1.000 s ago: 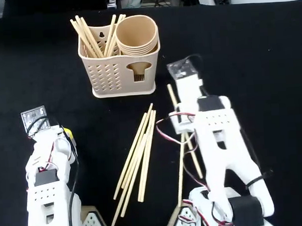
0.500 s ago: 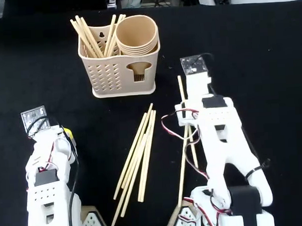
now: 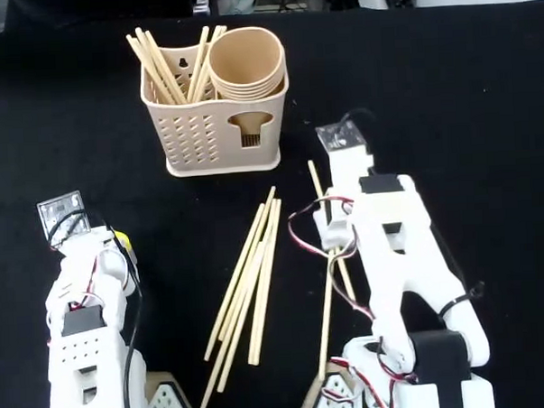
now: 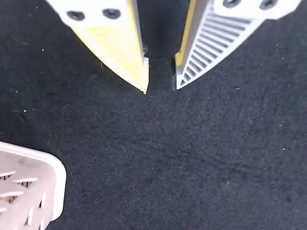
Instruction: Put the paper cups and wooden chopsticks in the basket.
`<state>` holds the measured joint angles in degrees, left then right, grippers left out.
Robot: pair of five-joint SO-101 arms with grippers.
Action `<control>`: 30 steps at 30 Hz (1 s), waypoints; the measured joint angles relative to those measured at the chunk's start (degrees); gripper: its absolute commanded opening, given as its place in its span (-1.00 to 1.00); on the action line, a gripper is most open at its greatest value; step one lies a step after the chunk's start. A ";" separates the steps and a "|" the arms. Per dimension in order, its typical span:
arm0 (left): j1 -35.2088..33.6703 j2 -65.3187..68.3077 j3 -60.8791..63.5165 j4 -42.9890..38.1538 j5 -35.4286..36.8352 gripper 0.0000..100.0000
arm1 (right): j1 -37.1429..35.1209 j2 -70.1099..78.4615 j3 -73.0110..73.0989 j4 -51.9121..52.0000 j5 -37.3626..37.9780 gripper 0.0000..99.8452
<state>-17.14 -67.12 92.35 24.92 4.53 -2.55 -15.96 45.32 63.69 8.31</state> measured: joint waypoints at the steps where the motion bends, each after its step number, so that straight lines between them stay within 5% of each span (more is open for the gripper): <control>1: 0.00 0.00 0.00 0.00 0.00 -0.77 | 0.09 0.00 0.00 0.97 0.00 -0.78; 11: 0.00 0.00 0.00 0.00 0.00 -0.77 | -9.23 0.00 1.76 5.19 -0.09 -0.79; 30: 0.00 0.00 0.00 0.00 0.00 -0.77 | -7.21 7.74 3.78 5.01 0.70 -0.78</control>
<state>-17.14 -67.12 92.35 24.92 4.53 -9.76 -8.22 49.10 68.70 9.01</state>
